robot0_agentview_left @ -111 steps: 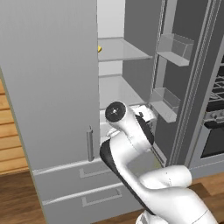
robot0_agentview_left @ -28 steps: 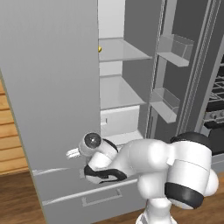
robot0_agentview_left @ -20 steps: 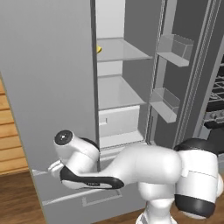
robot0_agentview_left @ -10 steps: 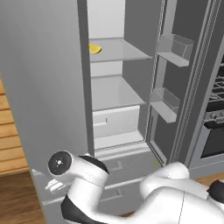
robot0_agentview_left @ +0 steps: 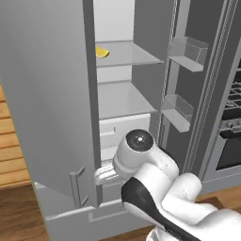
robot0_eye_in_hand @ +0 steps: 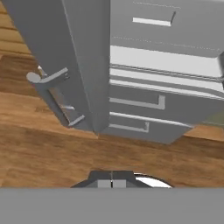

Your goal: Grab a lemon wedge from the fridge and one ice cube from the ice bowl, and put them in the glass of lemonade.

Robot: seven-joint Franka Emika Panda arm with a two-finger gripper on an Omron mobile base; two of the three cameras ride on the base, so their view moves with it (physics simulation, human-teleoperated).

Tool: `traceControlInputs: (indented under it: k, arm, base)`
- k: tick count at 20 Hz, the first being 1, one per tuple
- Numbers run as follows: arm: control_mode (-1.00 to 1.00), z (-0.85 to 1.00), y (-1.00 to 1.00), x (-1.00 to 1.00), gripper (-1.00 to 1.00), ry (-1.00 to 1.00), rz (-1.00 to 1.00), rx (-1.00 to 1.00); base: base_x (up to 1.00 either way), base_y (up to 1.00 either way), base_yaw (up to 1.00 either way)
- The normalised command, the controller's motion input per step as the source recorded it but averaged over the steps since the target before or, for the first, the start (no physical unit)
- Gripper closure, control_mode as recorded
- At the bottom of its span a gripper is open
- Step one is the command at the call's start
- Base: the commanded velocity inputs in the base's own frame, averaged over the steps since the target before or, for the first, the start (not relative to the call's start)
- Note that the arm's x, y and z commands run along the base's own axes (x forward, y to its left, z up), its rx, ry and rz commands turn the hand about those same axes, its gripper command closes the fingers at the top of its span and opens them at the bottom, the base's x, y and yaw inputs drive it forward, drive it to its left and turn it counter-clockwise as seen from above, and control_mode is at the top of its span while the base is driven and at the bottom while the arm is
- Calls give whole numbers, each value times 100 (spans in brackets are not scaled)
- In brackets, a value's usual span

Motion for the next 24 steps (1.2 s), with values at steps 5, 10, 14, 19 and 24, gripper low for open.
traceControlInputs:
  k: [5, 10, 14, 19, 24]
  arm:
    - [-100, 17, -86, 69, 100, 0, 0, 31]
    - [-100, 5, -8, 87, -100, -1, 2, 28]
    - [-100, 6, 14, 100, -100, 0, 9, 26]
    - [-100, 2, 34, 72, -100, 7, 17, 23]
    - [-100, 0, 52, 29, -100, 7, 26, 14]
  base:
    - [0, 0, 0]
    - [0, 0, 0]
    - [0, 0, 0]
    - [0, 0, 0]
    - [0, 0, 0]
